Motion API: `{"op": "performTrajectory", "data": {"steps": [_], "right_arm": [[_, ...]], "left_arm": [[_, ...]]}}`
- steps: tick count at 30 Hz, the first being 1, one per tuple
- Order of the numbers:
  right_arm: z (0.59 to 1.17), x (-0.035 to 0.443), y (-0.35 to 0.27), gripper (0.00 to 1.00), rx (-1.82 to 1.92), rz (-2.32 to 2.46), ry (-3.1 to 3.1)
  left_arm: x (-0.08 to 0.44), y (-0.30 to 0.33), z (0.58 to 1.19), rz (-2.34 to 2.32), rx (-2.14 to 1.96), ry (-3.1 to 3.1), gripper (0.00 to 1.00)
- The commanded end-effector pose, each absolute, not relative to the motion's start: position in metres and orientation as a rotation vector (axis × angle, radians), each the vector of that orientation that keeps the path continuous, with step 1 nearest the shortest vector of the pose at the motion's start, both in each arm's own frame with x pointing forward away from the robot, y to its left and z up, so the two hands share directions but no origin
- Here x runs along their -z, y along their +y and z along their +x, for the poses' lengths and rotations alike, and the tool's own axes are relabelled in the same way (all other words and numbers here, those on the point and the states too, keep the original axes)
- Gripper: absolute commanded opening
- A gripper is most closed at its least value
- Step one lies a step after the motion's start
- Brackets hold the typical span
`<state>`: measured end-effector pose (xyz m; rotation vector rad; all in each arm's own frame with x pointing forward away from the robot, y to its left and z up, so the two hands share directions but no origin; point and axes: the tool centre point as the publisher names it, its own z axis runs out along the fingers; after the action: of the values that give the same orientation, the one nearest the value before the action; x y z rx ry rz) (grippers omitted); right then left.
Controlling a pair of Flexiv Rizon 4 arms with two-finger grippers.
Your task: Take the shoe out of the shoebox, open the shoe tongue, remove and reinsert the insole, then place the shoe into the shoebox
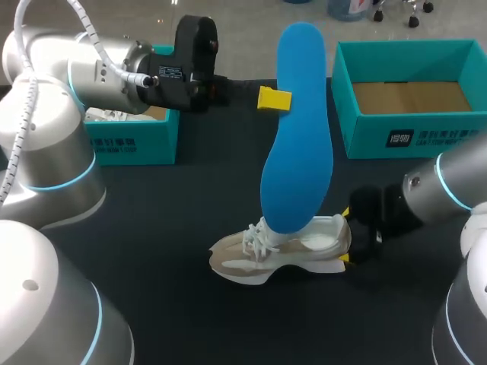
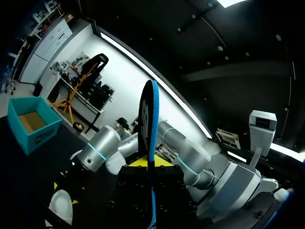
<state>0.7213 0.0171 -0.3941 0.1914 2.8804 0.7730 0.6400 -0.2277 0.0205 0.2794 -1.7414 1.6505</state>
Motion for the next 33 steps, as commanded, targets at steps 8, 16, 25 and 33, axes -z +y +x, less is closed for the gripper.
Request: {"op": "performTrajectory", "data": {"steps": [8, 16, 25, 33], "right_arm": [[0.721, 0.374, 0.023, 1.0, -0.338, 0.255, 2.991], [0.721, 0.374, 0.023, 1.0, -0.338, 0.255, 2.991], [0.718, 0.365, 0.026, 1.0, -0.215, 0.157, 3.011], [0.712, 0.352, 0.025, 1.0, -0.087, 0.144, 3.038]], "left_arm": [[-0.02, -0.228, 0.639, 0.28, -1.652, -1.741, 0.0], [-0.02, -0.228, 0.639, 0.28, -1.652, -1.741, 0.0], [-0.02, -0.228, 0.639, 0.28, -1.652, -1.741, 0.0], [-0.02, -0.228, 0.639, 0.28, -1.652, -1.741, 0.0]]}}
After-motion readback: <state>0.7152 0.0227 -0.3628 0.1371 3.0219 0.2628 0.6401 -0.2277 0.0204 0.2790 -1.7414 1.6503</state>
